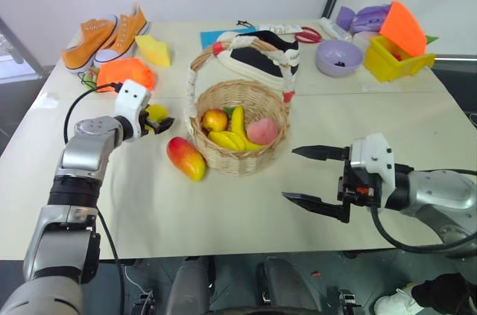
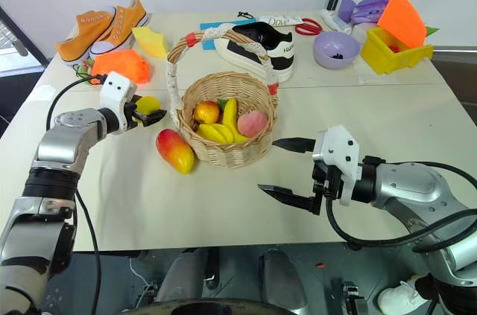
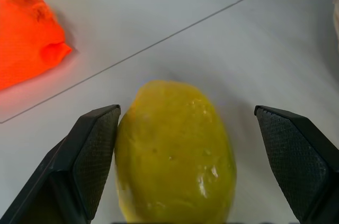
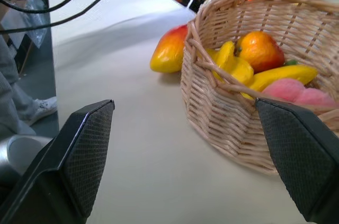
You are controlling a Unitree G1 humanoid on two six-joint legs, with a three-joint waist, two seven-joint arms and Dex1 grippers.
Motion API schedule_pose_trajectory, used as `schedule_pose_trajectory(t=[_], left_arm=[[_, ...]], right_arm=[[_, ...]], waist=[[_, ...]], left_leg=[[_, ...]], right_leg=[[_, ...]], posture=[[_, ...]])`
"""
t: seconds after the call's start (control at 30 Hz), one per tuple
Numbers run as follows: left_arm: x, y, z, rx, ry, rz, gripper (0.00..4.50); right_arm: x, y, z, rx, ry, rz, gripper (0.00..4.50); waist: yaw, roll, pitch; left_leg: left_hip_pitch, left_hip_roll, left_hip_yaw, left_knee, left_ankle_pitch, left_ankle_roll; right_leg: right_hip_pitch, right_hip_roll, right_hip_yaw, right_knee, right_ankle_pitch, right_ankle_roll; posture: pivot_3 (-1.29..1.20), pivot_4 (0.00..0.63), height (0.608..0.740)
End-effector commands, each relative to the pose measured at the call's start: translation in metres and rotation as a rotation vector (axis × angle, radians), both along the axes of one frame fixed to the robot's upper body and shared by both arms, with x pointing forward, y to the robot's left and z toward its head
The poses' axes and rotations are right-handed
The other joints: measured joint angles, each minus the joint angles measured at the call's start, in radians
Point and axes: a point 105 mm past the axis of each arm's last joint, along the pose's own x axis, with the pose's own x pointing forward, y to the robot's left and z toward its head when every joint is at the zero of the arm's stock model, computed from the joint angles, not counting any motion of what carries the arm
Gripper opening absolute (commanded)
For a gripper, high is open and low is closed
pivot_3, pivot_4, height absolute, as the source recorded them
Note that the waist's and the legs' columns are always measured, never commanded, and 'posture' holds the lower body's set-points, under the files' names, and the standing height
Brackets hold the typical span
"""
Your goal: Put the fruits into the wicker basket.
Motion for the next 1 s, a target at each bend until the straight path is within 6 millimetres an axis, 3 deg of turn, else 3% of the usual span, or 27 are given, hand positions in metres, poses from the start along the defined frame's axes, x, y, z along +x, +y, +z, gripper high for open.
schedule_pose_trajectory(t=[0.03, 0.07, 0.13, 0.17, 0.37, 0.47, 0.57, 0.67, 0.8, 0.93, 1.0], left_arm=[[0.0, 0.003, 0.004, -0.014, -0.004, 0.009, 3.83], [0.0, 0.004, 0.004, -0.02, -0.006, 0.017, 3.56], [0.0, 0.007, 0.004, -0.022, -0.007, 0.03, 2.6], [-0.001, 0.008, 0.005, -0.017, -0.012, 0.033, 2.46], [-0.007, 0.021, 0.012, -0.002, -0.051, 0.062, 2.46], [-0.022, 0.028, 0.032, -0.009, -0.131, 0.029, 2.46], [-0.049, 0.027, 0.06, -0.038, -0.226, -0.068, 2.46], [-0.089, 0.009, 0.095, -0.178, -0.26, -0.236, 2.46], [-0.137, -0.043, 0.11, -0.195, -0.165, -0.541, 2.46], [-0.146, -0.103, 0.113, -0.128, -0.161, -0.717, 2.46], [-0.147, -0.121, 0.113, -0.094, -0.171, -0.762, 2.46]], right_arm=[[-0.005, 0.005, 0.008, 0.01, -0.033, 0.023, 4.5], [-0.005, 0.005, 0.008, 0.009, -0.033, 0.023, 4.5], [-0.005, 0.006, 0.008, 0.01, -0.033, 0.024, 4.5], [-0.005, 0.007, 0.008, 0.011, -0.034, 0.025, 4.5], [-0.005, 0.011, 0.012, 0.012, -0.05, 0.044, 4.5], [-0.004, 0.012, 0.016, 0.009, -0.067, 0.048, 4.5], [-0.003, 0.012, 0.019, 0.005, -0.09, 0.042, 4.5], [-0.001, 0.012, 0.021, 0.002, -0.094, 0.045, 4.5], [0.003, 0.013, 0.022, -0.001, -0.1, 0.063, 4.5], [0.007, 0.016, 0.024, 0.0, -0.109, 0.082, 4.5], [0.009, 0.017, 0.025, 0.0, -0.113, 0.085, 4.5]], waist=[[0.001, 0.0, 0.0], [0.002, 0.0, 0.0], [0.002, 0.0, 0.0], [0.002, 0.0, 0.0], [-0.002, 0.0, 0.0], [-0.004, -0.001, 0.0], [-0.003, -0.001, 0.0], [0.001, -0.002, 0.0], [0.002, -0.002, -0.001], [0.005, -0.002, -0.001], [0.001, -0.002, -0.001]], left_leg=[[0.0, 0.0, 0.0, 0.0, 0.0, 0.0], [0.0, 0.0, 0.0, 0.0, 0.0, 0.0], [0.0, 0.0, 0.0, 0.0, 0.0, 0.0], [0.0, 0.0, 0.0, 0.0, 0.0, 0.0], [0.0, 0.0, 0.0, 0.0, 0.0, 0.0], [0.0, 0.0, 0.0, 0.0, 0.0, 0.0], [0.0, 0.001, 0.0, 0.0, 0.0, 0.0], [0.0, 0.001, 0.0, 0.0, 0.0, 0.0], [0.0, 0.0, 0.0, 0.0, 0.0, 0.0], [0.003, 0.0, 0.001, 0.0, 0.0, 0.0], [0.003, 0.0, 0.001, 0.001, 0.0, 0.0]], right_leg=[[0.0, 0.0, 0.0, 0.0, 0.0, 0.0], [0.0, 0.0, 0.0, 0.0, 0.0, 0.0], [0.0, 0.0, 0.0, 0.0, 0.0, 0.0], [0.0, 0.0, 0.0, 0.0, 0.0, 0.0], [0.0, 0.0, 0.0, 0.001, 0.0, 0.0], [-0.001, 0.0, 0.0, 0.001, 0.0, 0.0], [-0.001, -0.001, 0.0, 0.001, 0.0, 0.0], [-0.001, -0.002, 0.0, 0.001, 0.0, 0.0], [0.001, -0.003, -0.001, 0.0, 0.0, -0.001], [0.006, -0.006, -0.004, -0.001, 0.0, -0.001], [0.006, -0.006, -0.003, -0.002, 0.0, -0.001]], posture=[[0.0, 0.15, 0.733], [0.0, 0.15, 0.733], [0.0, 0.15, 0.733], [0.0, 0.15, 0.733], [0.0, 0.15, 0.733], [0.0, 0.15, 0.733], [0.0, 0.15, 0.733], [0.0, 0.15, 0.733], [0.0, 0.15, 0.733], [0.0, 0.15, 0.733], [0.0, 0.15, 0.733]])
